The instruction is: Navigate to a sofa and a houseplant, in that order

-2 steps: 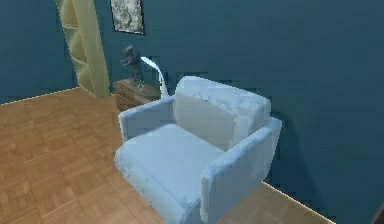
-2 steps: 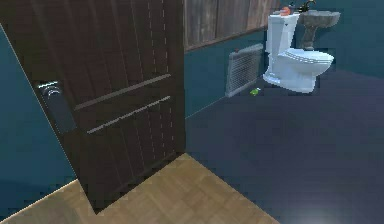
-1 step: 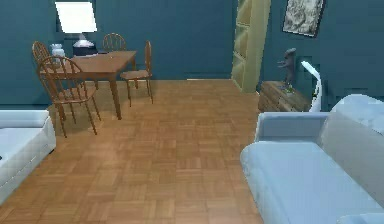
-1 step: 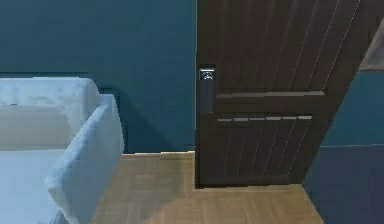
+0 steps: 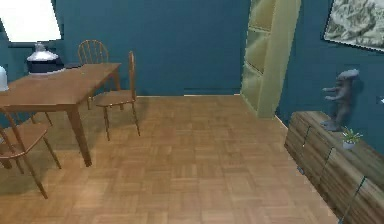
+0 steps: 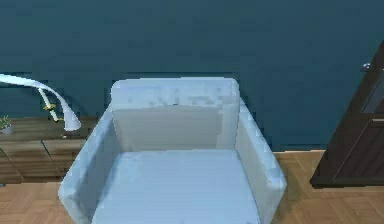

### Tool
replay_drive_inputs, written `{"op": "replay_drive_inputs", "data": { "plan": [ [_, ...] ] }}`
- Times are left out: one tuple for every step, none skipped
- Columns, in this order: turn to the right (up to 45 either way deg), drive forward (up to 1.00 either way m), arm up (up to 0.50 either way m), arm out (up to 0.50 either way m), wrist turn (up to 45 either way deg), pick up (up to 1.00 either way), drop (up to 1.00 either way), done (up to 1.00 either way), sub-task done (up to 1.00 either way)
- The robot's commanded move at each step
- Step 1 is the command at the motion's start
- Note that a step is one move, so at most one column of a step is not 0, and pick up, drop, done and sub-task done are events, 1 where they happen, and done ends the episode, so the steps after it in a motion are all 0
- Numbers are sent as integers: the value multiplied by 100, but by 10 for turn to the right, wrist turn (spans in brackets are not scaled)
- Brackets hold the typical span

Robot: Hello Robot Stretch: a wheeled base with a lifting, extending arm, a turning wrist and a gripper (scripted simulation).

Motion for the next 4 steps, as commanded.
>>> {"op": "replay_drive_inputs", "data": {
  "plan": [
    [-30, 0, 0, 0, 0, 0, 0, 0, 0],
    [0, 50, 0, 0, 0, 0, 0, 0, 0],
    [450, 0, 0, 0, 0, 0, 0, 0, 0],
    [90, 0, 0, 0, 0, 0, 0, 0, 0]
  ]
}}
